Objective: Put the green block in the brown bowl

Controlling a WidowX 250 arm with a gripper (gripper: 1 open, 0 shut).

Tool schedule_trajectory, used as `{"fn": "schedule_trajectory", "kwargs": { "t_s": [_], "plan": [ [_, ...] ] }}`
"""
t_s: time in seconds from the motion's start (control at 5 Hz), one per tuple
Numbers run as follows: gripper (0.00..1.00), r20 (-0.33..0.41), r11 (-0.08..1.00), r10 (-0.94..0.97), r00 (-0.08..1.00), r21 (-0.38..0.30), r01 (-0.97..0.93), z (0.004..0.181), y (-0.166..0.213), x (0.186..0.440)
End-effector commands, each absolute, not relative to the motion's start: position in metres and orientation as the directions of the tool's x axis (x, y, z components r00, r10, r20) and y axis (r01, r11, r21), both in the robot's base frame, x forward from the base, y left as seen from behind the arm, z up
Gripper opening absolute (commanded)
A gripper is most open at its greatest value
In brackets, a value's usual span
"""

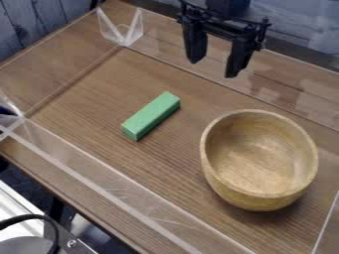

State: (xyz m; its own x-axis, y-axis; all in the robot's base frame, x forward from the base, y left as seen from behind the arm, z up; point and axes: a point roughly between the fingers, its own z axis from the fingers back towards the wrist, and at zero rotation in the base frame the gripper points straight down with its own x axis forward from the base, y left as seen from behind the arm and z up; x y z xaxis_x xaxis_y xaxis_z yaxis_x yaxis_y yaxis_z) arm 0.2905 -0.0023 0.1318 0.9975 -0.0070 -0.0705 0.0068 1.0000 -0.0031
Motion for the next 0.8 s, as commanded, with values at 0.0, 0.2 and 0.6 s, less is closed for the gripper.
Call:
{"fn": "schedule_trajectory", "kwargs": {
  "t_s": [0.0,0.2,0.6],
  "plan": [
    [1.0,-0.088,1.0,-0.028,0.996,0.007,0.029,0.124,0.008,0.283],
    [1.0,-0.112,0.999,-0.043,0.993,0.017,0.046,0.108,0.026,0.268],
    [1.0,-0.102,0.999,-0.047,0.994,0.015,0.049,0.084,0.06,0.253]
  ]
}}
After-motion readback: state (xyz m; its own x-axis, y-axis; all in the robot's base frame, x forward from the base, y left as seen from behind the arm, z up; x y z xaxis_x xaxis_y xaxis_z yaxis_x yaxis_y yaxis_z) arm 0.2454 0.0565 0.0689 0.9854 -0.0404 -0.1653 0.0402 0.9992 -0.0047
